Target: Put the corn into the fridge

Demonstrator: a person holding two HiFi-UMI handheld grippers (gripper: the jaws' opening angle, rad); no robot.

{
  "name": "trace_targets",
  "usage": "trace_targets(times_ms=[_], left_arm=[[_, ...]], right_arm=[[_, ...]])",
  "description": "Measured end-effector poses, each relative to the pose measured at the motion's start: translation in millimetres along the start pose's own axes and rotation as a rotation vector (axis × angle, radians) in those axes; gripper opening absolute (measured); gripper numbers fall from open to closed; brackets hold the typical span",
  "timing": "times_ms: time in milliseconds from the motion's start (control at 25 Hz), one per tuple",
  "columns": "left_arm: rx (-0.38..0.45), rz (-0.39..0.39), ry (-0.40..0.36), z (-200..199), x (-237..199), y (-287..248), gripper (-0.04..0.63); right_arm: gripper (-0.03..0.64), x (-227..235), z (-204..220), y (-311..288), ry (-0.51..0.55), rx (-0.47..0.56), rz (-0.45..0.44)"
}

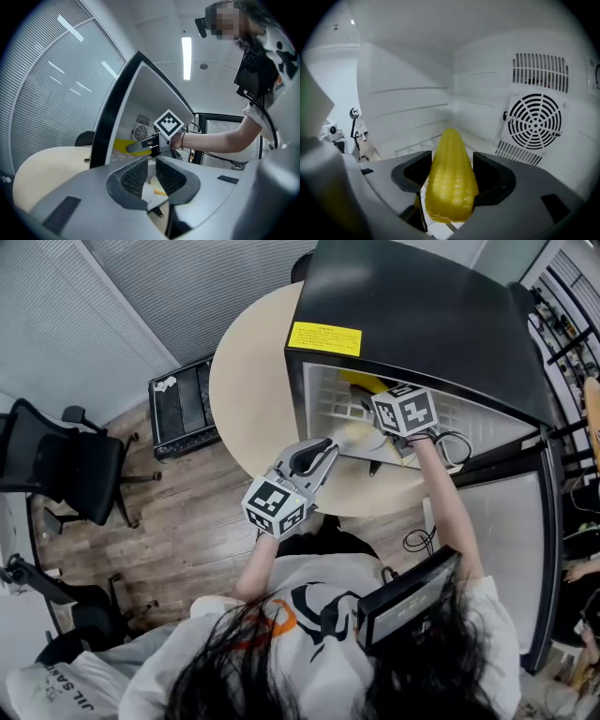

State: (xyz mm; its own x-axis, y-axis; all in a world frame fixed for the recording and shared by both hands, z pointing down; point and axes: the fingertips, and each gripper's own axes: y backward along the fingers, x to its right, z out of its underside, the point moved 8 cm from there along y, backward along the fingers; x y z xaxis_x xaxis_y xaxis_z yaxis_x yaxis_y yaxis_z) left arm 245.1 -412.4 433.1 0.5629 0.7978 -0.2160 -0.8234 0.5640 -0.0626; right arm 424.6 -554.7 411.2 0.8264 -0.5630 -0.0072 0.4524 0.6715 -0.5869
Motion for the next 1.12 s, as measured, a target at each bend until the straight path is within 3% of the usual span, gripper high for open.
trace_targets(times_ms=[440,720,1120], left_arm=[[-0.008,-0.012,-0.011,2,3,15,0.06],[-0.016,0.011,-0.018,3,12,19,0.06],[-0.035,0.043,-0.014,7,23,33,0.06]], right_arm=[[0.273,-1,7,26,-0.061,0.108,0.042],[0.272,-11,14,73,-0.153,0.26,0.1],[0.241,-73,58,129,-0.327,0.391,0.111]])
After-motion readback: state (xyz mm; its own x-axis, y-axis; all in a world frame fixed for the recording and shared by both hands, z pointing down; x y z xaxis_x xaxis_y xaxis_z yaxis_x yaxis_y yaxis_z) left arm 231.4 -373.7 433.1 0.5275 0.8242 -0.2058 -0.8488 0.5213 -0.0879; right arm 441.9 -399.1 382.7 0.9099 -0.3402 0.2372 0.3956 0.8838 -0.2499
